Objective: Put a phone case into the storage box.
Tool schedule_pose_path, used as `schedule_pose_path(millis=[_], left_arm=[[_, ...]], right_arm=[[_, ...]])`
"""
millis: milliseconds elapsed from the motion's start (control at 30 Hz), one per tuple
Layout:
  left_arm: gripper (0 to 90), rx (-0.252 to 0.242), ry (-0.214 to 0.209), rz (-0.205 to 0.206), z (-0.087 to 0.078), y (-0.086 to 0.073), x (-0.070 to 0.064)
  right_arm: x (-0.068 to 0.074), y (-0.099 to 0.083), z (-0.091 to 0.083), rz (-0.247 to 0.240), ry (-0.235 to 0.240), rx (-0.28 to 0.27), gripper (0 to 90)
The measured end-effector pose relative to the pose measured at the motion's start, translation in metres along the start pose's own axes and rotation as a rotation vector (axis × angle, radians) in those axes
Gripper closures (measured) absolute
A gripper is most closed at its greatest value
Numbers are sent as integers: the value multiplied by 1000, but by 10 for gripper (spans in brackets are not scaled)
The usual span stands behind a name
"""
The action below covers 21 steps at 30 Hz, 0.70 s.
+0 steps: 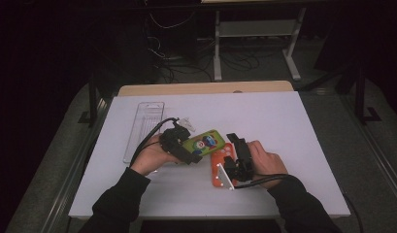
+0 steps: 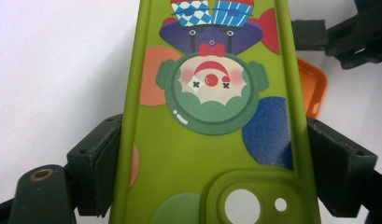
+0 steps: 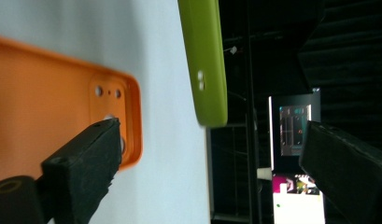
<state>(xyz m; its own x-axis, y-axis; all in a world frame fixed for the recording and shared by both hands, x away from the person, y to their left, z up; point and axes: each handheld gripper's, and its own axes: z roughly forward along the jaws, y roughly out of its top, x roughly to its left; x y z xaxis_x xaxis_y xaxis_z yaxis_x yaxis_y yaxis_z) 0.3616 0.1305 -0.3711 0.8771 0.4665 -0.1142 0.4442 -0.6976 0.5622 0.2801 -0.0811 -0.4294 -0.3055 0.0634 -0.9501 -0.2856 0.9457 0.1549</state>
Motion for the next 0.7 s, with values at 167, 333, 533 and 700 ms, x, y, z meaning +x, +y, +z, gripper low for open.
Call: schedule_pose_path(millis=[167, 333, 533, 700], left_arm=[[159, 2, -3, 7, 1, 0, 0], [159, 12, -6, 17, 2, 2, -2], [159, 35, -5, 40, 3, 3, -3], [159, 40, -5, 52, 4, 3, -3]], right_arm=[[4, 11, 3, -10, -36, -33, 106], [6, 18, 3, -30, -50, -50, 171], [7, 26, 6, -75, -55, -42, 282], [11, 27, 12, -102, -54, -40, 382]])
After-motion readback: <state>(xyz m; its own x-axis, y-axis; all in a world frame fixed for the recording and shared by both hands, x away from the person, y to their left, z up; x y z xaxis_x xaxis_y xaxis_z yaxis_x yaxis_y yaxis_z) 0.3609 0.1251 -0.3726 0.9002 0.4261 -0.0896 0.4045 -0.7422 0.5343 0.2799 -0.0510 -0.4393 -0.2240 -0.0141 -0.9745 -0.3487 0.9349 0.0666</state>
